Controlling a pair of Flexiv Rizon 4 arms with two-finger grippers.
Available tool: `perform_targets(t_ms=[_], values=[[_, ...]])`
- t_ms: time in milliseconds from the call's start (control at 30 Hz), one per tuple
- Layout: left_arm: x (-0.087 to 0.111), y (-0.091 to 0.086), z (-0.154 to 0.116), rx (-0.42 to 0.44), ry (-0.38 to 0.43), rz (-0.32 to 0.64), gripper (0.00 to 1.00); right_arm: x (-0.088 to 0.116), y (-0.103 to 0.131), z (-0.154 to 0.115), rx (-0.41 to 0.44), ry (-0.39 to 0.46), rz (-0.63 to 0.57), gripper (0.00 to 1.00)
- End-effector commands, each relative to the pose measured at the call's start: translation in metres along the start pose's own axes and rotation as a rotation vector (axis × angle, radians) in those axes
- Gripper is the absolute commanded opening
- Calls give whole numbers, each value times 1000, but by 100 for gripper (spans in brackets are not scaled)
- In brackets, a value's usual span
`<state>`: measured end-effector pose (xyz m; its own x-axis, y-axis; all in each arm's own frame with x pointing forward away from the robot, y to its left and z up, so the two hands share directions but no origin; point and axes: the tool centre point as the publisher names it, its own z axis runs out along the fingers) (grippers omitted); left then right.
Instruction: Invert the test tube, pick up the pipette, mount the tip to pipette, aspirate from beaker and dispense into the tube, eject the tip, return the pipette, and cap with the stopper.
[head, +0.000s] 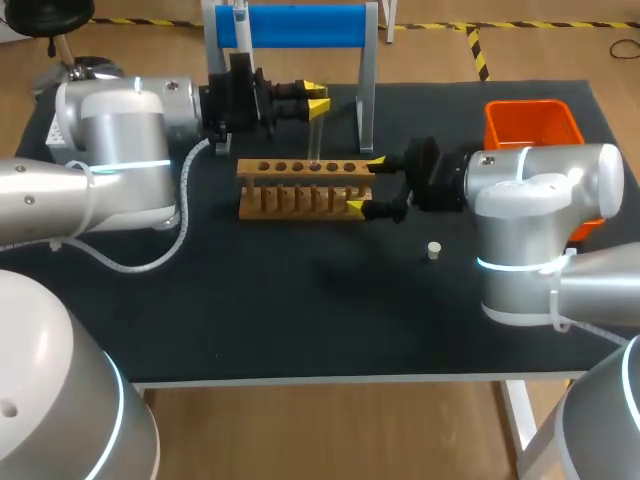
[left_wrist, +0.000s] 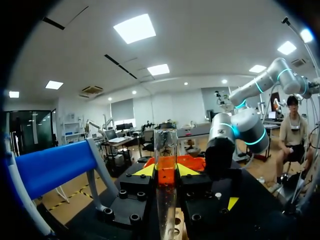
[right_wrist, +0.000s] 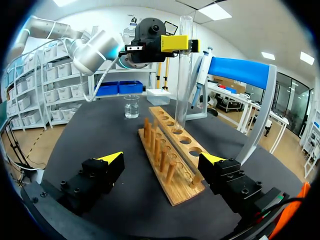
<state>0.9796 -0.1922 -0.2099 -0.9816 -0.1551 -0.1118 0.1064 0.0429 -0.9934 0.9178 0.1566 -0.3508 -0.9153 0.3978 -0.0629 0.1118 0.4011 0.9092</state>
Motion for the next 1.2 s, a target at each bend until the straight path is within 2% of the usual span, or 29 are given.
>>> perform_targets(t_ms=[33,767,1200], values=[[-2,3,1,1,3,-4,0,0,0,0,2,2,0,100],[-2,10,3,1,-7,-49,0,0,0,0,2,2,0,100],[0,21,3,12,-22,-72,0,0,0,0,2,2,0,100]])
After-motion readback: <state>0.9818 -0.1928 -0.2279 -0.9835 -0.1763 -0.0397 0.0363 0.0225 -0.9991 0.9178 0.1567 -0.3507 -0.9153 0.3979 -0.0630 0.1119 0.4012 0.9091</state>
